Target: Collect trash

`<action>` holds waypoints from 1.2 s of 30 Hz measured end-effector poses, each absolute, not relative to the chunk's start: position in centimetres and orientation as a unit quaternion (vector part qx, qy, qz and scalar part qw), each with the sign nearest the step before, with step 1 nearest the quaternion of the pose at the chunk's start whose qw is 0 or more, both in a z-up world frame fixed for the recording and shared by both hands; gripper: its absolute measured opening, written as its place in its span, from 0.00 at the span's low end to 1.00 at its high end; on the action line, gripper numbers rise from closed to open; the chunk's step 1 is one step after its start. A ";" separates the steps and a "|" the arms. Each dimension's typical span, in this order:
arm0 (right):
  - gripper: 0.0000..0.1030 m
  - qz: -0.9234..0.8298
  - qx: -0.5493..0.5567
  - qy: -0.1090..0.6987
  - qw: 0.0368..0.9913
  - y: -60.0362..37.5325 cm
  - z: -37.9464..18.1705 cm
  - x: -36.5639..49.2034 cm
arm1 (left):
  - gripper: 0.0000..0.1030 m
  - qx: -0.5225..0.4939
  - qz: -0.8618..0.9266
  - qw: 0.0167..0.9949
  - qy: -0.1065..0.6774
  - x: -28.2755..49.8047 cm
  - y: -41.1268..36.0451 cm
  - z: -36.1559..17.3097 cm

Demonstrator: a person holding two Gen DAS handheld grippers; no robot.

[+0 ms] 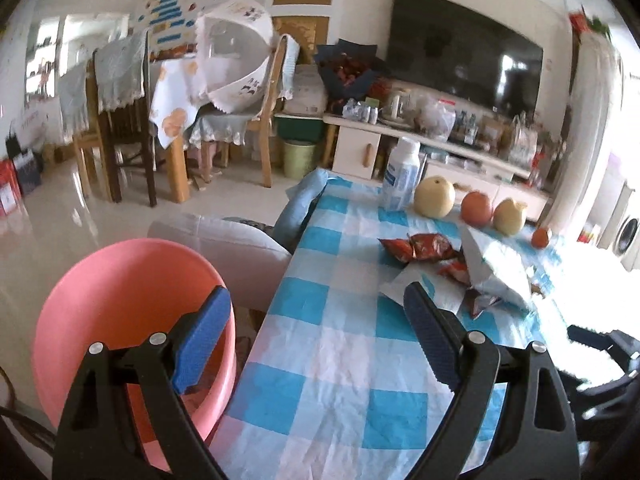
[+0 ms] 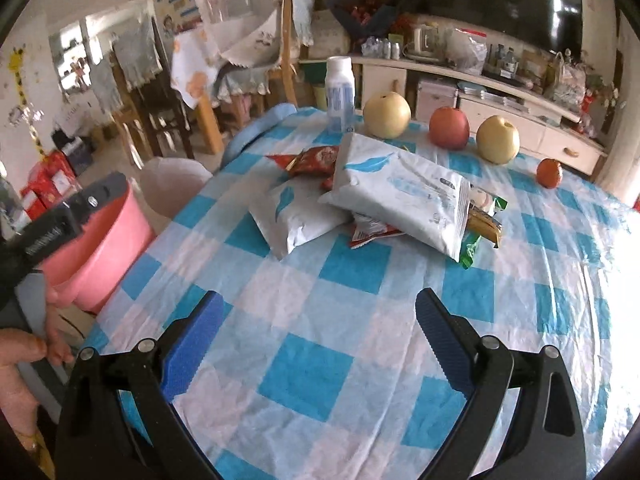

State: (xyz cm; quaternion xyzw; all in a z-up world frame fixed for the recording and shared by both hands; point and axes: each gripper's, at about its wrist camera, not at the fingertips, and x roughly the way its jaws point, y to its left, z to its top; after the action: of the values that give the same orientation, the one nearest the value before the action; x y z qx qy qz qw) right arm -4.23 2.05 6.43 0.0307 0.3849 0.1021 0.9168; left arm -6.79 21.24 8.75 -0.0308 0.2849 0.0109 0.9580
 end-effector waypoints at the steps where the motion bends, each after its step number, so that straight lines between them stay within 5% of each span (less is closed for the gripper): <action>1: 0.93 0.107 0.038 0.382 0.917 1.4 6.4 -4.3 | 0.86 -0.023 0.011 0.957 0.288 -6.6 20.9 8.7; 16: 0.94 0.107 0.018 0.356 0.928 -4.5 6.1 -4.4 | 0.86 0.019 -0.039 0.951 0.305 -5.1 14.7 7.5; 36: 0.94 0.077 0.144 0.350 0.922 -14.6 5.1 1.8 | 0.86 0.066 -0.093 0.932 0.345 0.9 8.6 4.4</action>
State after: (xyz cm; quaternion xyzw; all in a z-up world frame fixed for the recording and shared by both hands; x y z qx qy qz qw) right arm 1.75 -14.56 5.08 0.1439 0.3500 0.0771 0.9224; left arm 0.91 8.60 4.43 0.0659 0.3451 -0.0926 0.9317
